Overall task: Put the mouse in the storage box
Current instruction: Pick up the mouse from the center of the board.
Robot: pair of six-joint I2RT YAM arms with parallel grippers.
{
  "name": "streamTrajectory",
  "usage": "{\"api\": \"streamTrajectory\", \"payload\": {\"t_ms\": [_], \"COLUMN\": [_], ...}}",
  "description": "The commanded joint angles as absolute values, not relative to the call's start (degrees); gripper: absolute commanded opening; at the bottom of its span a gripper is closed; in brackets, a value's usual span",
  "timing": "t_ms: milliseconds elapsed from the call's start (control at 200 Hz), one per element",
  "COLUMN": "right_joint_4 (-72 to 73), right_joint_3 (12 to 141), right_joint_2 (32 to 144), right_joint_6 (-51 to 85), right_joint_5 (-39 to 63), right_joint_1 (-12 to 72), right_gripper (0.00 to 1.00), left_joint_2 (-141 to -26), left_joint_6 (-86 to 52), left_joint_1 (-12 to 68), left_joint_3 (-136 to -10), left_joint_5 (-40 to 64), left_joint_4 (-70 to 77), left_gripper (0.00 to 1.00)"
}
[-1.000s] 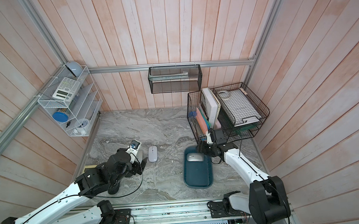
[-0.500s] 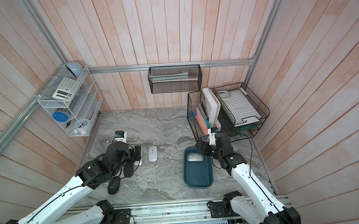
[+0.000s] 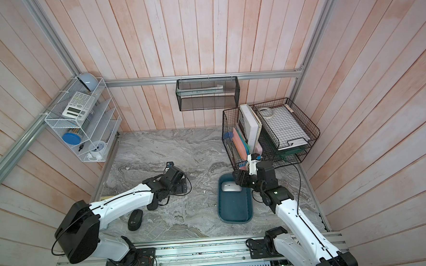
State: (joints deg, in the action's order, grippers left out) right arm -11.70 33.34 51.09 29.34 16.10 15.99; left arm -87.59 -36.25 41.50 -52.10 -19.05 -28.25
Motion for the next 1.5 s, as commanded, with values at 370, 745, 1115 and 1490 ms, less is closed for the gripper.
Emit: {"api": "streamTrajectory", "payload": {"t_ms": [370,745,1115,1490], "right_joint_4": [-8.1,-8.2,-7.8,-7.4], "right_joint_3": [32.2,32.7,32.7,32.7], "right_joint_2": [52.0,53.7,54.3,54.7], "right_joint_6": [30.8,30.8,30.9,31.1], "right_joint_5": [13.0,14.1,14.1,15.2], "right_joint_1": [16.3,16.3,16.3,16.3], "right_gripper": [0.63,0.64,0.63,0.63], "left_joint_2": [-96.6,-104.3,-106.3,-94.6], "left_joint_6": [-35.6,-35.5,-35.9,-33.5], "left_joint_1": [37.4,37.3,37.4,38.8], "left_joint_3": [-57.8,-59.9,-59.9,-58.2], "left_joint_5": [-14.9,-15.2,-15.1,-12.9], "left_joint_4": [-22.3,-21.5,-21.5,-21.6], "left_gripper": [0.97,0.89,0.71,0.61]}}
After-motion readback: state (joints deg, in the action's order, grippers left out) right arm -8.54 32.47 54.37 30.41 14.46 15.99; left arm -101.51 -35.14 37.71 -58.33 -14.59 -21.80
